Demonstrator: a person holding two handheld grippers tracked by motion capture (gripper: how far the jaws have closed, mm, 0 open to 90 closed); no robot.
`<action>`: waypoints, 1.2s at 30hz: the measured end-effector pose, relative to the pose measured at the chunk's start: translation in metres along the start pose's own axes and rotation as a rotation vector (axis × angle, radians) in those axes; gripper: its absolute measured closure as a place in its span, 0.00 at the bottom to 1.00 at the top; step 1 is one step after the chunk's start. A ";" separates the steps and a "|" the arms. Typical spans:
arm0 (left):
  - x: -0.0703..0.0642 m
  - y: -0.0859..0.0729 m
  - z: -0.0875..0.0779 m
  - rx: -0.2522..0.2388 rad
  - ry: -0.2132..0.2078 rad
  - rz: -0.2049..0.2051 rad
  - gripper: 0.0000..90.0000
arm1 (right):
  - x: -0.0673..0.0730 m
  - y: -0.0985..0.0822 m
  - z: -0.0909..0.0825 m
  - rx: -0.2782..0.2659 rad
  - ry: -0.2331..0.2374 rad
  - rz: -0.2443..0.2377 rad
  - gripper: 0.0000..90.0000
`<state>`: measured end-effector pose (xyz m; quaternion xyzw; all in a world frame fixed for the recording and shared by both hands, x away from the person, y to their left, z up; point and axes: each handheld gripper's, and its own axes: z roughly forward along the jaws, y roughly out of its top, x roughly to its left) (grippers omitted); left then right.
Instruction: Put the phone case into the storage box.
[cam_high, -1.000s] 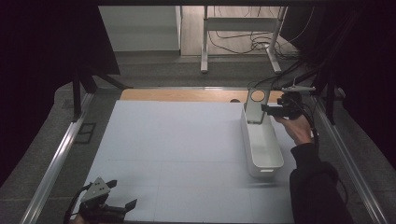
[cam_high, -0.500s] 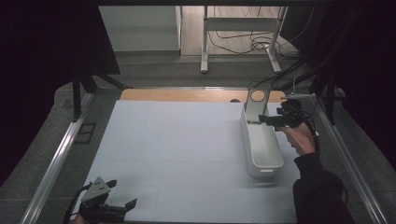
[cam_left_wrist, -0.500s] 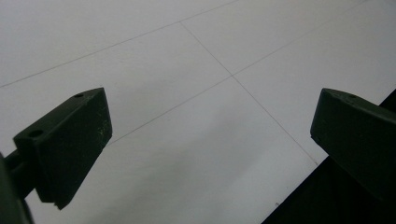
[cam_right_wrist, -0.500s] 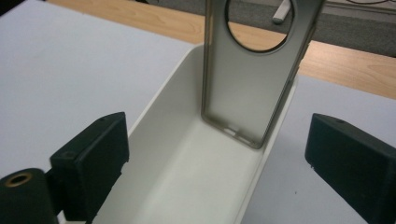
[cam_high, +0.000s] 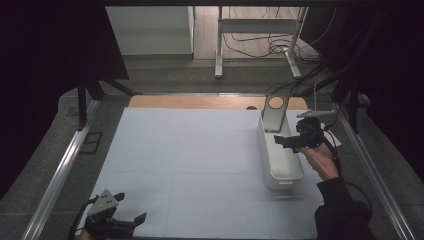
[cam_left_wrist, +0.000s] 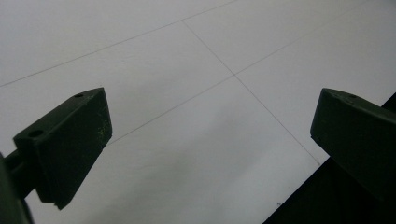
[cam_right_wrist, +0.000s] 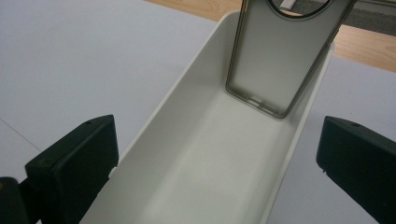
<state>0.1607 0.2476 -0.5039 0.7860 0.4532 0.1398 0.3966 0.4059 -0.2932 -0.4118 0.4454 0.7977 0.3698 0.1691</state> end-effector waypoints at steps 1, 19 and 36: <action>0.000 0.000 0.000 -0.002 -0.001 -0.004 0.00 | 0.001 -0.001 -0.001 0.001 -0.002 0.000 0.00; 0.000 0.000 -0.001 -0.003 0.004 0.006 0.00 | 0.031 -0.035 -0.028 0.010 0.014 -0.022 0.00; -0.001 0.000 0.000 0.001 0.009 0.005 0.00 | 0.044 -0.067 -0.054 0.019 -0.017 0.011 0.00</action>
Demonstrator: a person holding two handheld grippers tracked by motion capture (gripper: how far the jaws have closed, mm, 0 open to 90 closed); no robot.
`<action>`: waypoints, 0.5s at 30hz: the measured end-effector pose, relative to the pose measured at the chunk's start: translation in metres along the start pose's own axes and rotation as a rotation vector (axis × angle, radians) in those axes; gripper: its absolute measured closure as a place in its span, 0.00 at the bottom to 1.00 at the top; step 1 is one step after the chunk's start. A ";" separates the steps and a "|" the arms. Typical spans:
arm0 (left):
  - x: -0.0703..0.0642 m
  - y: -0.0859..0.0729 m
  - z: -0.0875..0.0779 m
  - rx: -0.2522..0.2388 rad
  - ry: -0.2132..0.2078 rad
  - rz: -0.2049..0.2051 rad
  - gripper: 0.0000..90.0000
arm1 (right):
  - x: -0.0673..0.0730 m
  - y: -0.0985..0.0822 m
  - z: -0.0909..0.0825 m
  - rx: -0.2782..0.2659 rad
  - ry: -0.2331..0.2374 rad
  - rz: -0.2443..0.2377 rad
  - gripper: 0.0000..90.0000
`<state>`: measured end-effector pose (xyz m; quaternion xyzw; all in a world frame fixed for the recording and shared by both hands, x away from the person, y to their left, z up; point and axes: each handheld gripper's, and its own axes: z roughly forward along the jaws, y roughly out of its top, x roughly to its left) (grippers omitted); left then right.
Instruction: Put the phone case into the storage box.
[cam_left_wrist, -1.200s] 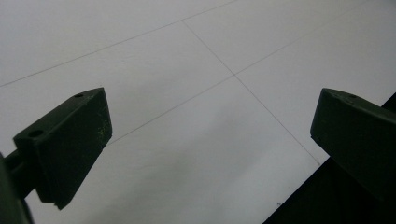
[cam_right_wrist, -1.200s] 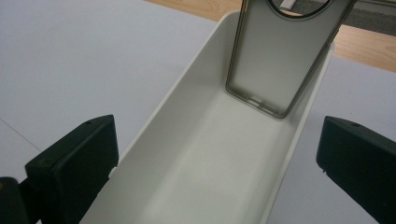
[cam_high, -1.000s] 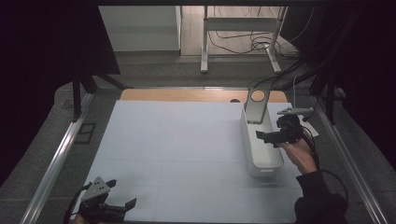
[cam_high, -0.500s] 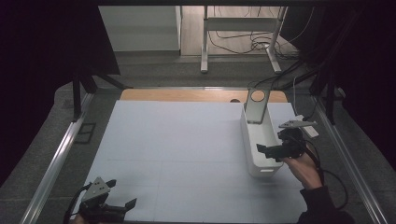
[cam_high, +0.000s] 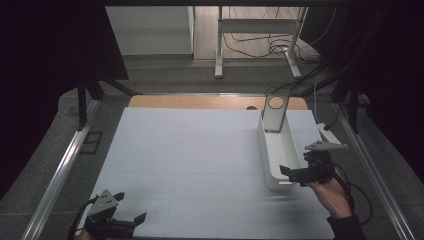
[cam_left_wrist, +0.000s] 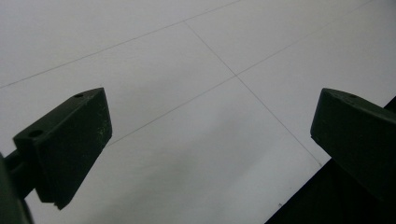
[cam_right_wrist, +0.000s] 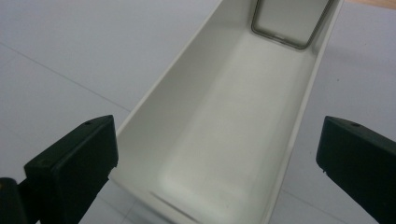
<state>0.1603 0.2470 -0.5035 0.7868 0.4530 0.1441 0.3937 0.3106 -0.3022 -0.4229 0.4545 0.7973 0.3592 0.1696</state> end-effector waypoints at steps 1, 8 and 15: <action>0.000 0.000 0.000 0.001 0.001 0.000 0.00 | 0.001 -0.002 -0.002 0.003 -0.004 0.000 0.00; 0.000 0.000 0.000 -0.002 0.001 -0.001 0.00 | 0.007 -0.014 -0.012 0.005 -0.007 0.010 0.00; 0.000 0.000 0.000 -0.003 0.002 -0.001 0.00 | 0.015 -0.025 -0.022 -0.003 -0.005 0.006 0.00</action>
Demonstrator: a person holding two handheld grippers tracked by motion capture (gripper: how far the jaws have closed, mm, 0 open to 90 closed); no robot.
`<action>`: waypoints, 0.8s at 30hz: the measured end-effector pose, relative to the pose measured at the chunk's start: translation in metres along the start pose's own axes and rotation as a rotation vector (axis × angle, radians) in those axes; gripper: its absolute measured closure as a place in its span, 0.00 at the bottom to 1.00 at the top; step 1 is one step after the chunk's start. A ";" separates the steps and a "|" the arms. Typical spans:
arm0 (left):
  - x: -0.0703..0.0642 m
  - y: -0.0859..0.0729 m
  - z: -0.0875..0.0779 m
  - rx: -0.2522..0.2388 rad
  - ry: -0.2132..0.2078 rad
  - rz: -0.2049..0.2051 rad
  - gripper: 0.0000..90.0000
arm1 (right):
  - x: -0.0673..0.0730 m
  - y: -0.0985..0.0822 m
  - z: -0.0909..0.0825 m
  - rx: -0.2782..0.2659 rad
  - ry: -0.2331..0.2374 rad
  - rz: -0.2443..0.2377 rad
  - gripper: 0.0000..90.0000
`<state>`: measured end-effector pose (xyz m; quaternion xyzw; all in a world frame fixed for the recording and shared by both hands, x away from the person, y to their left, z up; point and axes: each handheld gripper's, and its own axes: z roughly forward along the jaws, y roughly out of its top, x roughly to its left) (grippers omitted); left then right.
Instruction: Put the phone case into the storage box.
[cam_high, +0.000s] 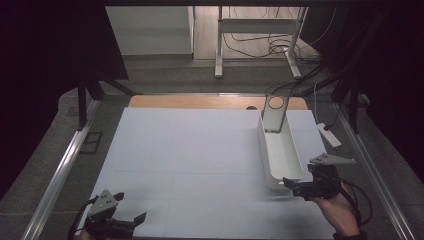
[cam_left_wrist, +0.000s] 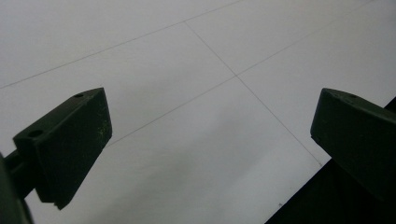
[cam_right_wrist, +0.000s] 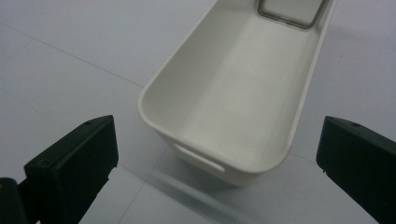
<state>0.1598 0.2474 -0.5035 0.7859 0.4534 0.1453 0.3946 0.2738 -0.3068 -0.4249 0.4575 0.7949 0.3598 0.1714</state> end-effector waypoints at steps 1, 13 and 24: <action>0.000 0.000 0.000 0.000 0.000 0.000 0.00 | 0.001 -0.001 -0.001 0.000 -0.001 0.000 0.00; 0.000 0.000 0.000 -0.001 0.001 0.004 0.00 | 0.010 -0.021 -0.015 -0.016 -0.005 -0.003 0.00; 0.000 -0.001 -0.001 -0.006 0.003 -0.001 0.00 | 0.017 -0.039 -0.021 -0.025 -0.024 0.007 0.00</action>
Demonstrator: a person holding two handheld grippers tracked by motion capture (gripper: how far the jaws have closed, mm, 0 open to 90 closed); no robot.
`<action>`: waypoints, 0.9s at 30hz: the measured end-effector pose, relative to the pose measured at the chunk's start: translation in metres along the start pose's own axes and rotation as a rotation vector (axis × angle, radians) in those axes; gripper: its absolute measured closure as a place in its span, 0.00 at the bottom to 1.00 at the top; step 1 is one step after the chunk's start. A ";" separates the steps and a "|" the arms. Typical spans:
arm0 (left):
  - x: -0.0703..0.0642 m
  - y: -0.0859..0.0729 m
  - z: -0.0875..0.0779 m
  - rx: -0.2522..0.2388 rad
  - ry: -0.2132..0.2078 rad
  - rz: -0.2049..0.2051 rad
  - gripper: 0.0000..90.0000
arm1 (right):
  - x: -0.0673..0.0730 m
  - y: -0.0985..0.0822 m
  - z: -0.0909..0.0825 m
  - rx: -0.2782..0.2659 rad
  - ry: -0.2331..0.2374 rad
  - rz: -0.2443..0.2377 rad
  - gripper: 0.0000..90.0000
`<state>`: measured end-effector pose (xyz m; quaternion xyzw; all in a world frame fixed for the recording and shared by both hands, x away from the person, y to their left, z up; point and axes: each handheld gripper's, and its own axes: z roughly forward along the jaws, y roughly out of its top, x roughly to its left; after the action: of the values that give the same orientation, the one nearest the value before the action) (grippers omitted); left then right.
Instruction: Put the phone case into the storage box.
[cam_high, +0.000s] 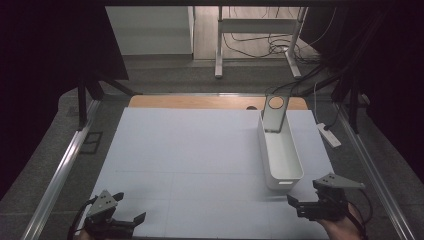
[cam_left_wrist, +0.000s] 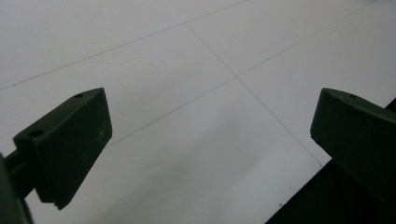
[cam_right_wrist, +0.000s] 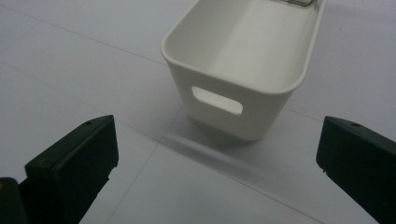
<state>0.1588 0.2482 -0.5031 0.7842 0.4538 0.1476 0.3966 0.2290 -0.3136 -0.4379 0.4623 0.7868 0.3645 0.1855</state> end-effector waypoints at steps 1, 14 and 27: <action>0.000 0.000 0.000 0.000 0.001 -0.001 0.00 | 0.001 -0.001 0.000 0.001 -0.002 0.000 0.00; 0.000 -0.001 -0.001 -0.015 -0.003 -0.005 0.00 | 0.002 -0.026 0.000 0.023 -0.029 0.019 0.00; 0.001 -0.002 -0.003 -0.021 -0.010 -0.011 0.00 | 0.000 -0.042 0.005 0.082 -0.054 0.021 0.00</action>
<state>0.1565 0.2503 -0.5028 0.7781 0.4547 0.1465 0.4079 0.2074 -0.3240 -0.4725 0.4874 0.7908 0.3214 0.1836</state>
